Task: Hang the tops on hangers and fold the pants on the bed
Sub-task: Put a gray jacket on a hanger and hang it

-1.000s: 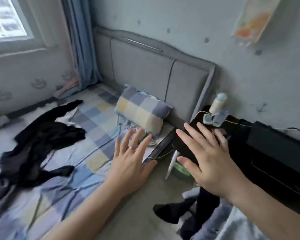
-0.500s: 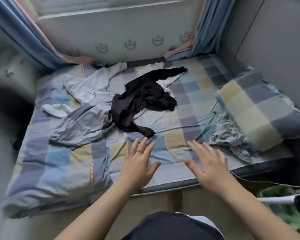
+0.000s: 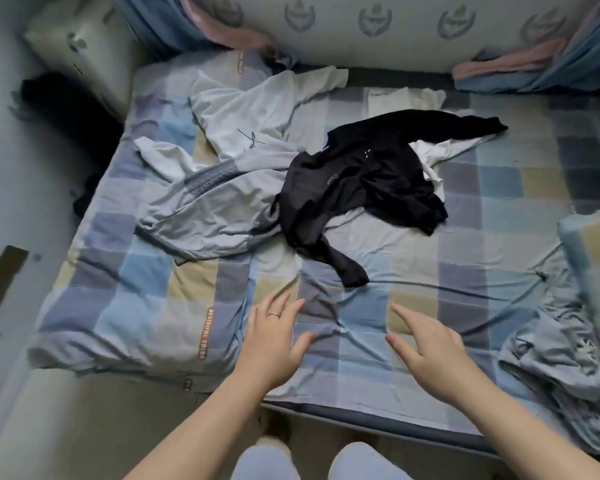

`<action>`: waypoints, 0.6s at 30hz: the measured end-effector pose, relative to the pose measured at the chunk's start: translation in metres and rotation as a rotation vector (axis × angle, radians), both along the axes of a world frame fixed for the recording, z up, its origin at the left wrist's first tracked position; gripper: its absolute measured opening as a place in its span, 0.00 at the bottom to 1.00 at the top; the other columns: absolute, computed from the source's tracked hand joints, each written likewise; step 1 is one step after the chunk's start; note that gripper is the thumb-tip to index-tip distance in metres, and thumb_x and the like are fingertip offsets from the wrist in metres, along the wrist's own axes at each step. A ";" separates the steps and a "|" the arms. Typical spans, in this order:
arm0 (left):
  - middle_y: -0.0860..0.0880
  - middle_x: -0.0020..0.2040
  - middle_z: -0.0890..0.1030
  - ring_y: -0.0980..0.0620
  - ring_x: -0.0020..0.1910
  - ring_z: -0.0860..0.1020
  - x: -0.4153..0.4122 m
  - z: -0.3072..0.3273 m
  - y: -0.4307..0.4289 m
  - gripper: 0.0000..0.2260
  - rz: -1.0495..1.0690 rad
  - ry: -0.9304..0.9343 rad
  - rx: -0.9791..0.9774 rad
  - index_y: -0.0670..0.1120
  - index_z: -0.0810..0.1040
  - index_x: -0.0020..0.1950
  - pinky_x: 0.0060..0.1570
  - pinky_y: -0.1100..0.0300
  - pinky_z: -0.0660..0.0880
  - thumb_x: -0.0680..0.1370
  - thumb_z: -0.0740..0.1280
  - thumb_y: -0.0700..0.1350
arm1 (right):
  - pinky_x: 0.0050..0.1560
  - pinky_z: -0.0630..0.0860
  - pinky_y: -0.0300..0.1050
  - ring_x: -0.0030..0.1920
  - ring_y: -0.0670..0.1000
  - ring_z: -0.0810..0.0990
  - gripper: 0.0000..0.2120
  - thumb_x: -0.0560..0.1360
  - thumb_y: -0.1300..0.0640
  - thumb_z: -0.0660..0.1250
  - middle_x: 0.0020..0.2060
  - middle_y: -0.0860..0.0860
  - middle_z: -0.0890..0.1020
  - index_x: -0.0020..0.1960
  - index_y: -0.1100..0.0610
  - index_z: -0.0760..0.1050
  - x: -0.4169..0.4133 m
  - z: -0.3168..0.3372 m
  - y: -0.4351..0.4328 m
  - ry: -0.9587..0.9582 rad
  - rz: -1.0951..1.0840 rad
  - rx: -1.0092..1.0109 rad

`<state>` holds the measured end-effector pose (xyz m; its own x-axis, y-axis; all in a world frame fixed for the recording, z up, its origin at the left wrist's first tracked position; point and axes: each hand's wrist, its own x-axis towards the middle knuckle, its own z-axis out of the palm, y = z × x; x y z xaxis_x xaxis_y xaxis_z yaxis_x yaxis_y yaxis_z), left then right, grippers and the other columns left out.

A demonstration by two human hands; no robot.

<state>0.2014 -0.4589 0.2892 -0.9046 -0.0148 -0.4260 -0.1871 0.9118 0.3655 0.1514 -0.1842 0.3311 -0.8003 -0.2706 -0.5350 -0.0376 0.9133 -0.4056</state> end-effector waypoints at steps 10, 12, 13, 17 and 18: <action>0.50 0.82 0.53 0.48 0.81 0.48 -0.095 -0.202 -0.133 0.28 -0.034 -0.144 -0.052 0.57 0.57 0.79 0.78 0.49 0.49 0.81 0.58 0.62 | 0.71 0.62 0.47 0.75 0.46 0.64 0.28 0.81 0.40 0.58 0.74 0.41 0.68 0.79 0.39 0.54 -0.095 -0.174 -0.122 -0.091 -0.082 0.103; 0.49 0.82 0.53 0.46 0.80 0.49 -0.116 -0.249 -0.167 0.29 -0.035 -0.133 -0.117 0.56 0.57 0.79 0.77 0.49 0.51 0.80 0.60 0.61 | 0.71 0.63 0.48 0.75 0.47 0.65 0.29 0.81 0.41 0.60 0.74 0.42 0.68 0.79 0.39 0.54 -0.116 -0.217 -0.153 -0.092 -0.061 0.089; 0.49 0.83 0.52 0.45 0.80 0.49 -0.127 -0.270 -0.185 0.30 -0.027 -0.120 -0.159 0.56 0.57 0.79 0.77 0.48 0.51 0.80 0.61 0.60 | 0.72 0.62 0.49 0.75 0.47 0.64 0.29 0.81 0.41 0.60 0.74 0.42 0.67 0.79 0.39 0.54 -0.126 -0.238 -0.170 -0.087 -0.043 0.076; 0.46 0.83 0.50 0.40 0.80 0.50 -0.168 -0.337 -0.256 0.35 -0.001 0.010 -0.398 0.56 0.54 0.80 0.77 0.42 0.51 0.76 0.66 0.56 | 0.73 0.63 0.53 0.76 0.49 0.63 0.31 0.80 0.40 0.60 0.76 0.43 0.66 0.80 0.41 0.53 -0.165 -0.316 -0.243 -0.045 0.121 0.041; 0.46 0.83 0.50 0.40 0.80 0.50 -0.177 -0.351 -0.273 0.37 0.028 0.039 -0.447 0.56 0.53 0.81 0.76 0.40 0.50 0.76 0.67 0.55 | 0.72 0.64 0.53 0.76 0.50 0.63 0.32 0.80 0.41 0.61 0.76 0.44 0.66 0.80 0.42 0.53 -0.174 -0.334 -0.262 -0.031 0.162 0.037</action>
<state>0.0240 -0.7318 -0.0616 -0.9166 -0.2139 -0.3377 -0.2074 0.9767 -0.0555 -0.0221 -0.4461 -0.0029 -0.7306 -0.3747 -0.5708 -0.1736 0.9104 -0.3755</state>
